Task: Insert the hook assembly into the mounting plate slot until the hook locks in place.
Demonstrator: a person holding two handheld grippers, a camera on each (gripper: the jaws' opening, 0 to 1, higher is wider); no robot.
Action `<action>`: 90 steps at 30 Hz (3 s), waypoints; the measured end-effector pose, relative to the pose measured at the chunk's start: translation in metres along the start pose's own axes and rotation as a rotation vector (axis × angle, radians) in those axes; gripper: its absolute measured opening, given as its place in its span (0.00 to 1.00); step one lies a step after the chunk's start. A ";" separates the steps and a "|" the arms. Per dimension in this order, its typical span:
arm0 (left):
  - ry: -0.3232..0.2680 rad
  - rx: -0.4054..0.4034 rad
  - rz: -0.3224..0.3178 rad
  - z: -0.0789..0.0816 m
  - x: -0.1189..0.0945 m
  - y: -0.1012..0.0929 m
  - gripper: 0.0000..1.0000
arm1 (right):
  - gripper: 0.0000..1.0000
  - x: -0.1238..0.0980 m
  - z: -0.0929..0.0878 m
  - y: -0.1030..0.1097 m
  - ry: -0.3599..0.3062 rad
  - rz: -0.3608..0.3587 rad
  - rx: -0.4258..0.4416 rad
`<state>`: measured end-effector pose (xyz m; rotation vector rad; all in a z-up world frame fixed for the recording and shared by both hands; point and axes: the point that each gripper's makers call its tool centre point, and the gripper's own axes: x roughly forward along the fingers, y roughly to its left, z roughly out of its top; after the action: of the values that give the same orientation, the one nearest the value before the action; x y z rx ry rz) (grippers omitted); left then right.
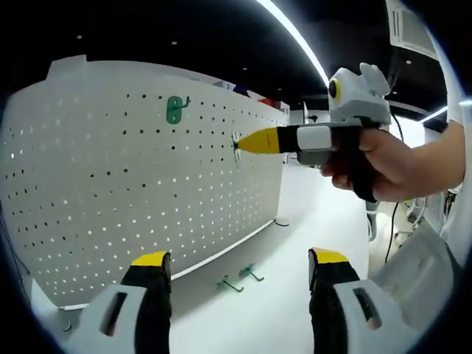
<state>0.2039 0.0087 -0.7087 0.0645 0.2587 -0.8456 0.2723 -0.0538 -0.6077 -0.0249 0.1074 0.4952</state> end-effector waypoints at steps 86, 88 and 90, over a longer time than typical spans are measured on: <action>0.062 -0.014 0.036 -0.051 -0.029 -0.007 0.73 | 0.01 0.063 0.065 -0.059 -0.132 -0.210 -0.042; 0.063 -0.017 0.036 -0.051 -0.029 -0.007 0.73 | 0.01 0.063 0.064 -0.059 -0.134 -0.216 -0.039; 0.064 -0.020 0.033 -0.052 -0.030 -0.007 0.73 | 0.01 0.064 0.064 -0.058 -0.134 -0.225 -0.038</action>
<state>0.1693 0.0338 -0.7513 0.0769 0.3255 -0.8085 0.3619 -0.0718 -0.5515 -0.0401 -0.0359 0.2726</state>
